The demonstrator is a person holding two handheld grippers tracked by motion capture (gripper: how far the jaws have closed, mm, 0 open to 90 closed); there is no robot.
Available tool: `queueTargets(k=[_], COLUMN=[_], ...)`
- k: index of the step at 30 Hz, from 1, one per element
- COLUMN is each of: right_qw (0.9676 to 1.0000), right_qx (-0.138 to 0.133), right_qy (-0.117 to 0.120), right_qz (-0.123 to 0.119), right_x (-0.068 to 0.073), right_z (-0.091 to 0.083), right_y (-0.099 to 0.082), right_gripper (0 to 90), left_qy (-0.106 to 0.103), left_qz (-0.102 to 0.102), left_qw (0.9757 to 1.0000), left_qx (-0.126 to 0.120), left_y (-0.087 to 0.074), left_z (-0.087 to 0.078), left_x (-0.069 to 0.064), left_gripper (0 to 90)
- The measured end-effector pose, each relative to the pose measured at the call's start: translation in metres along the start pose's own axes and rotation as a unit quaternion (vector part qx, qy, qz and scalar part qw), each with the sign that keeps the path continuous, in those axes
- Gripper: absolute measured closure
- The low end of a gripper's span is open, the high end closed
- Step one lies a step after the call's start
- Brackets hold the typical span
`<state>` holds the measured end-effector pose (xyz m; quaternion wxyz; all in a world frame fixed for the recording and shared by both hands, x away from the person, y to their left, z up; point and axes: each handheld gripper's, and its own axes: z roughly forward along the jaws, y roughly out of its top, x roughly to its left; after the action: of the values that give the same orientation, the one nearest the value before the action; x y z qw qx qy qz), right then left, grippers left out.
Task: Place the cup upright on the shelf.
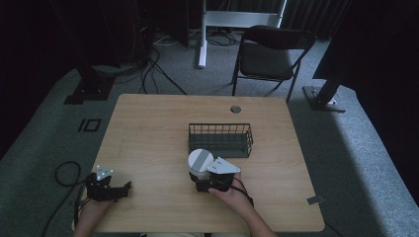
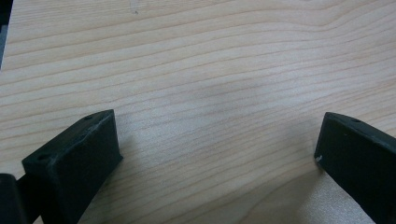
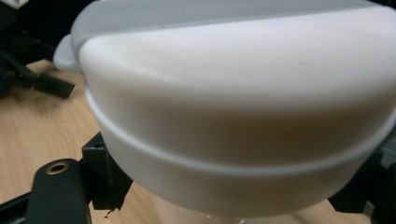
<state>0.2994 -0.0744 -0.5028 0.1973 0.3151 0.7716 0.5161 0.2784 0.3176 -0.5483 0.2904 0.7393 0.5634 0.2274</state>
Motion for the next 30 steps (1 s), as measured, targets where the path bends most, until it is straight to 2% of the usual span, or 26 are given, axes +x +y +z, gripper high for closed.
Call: queueTargets(k=[13, 25, 27, 30], right_qw=[0.9994, 0.9972, 0.9968, 0.9956], right_qx=[-0.023, -0.040, -0.044, -0.046], right_qy=[-0.022, -0.062, -0.066, -0.081], right_qz=[-0.013, -0.016, -0.010, -0.011], right_x=[-0.013, -0.028, -0.030, -0.034], right_z=[-0.008, -0.011, -0.011, -0.011], right_y=[0.030, 0.053, 0.056, 0.061], right_gripper=[18.2, 18.2, 18.2, 18.2], left_qy=[0.000, 0.000, 0.000, 0.000], left_qz=[0.000, 0.000, 0.000, 0.001], left_qw=[1.0000, 1.0000, 1.0000, 1.0000], left_qx=[0.000, 0.000, 0.000, 0.000], left_y=[0.000, 0.000, 0.000, 0.000], left_z=[0.000, 0.000, 0.000, 0.000], left_x=[0.000, 0.000, 0.000, 0.000], left_gripper=[0.2, 0.2, 0.2, 0.2])
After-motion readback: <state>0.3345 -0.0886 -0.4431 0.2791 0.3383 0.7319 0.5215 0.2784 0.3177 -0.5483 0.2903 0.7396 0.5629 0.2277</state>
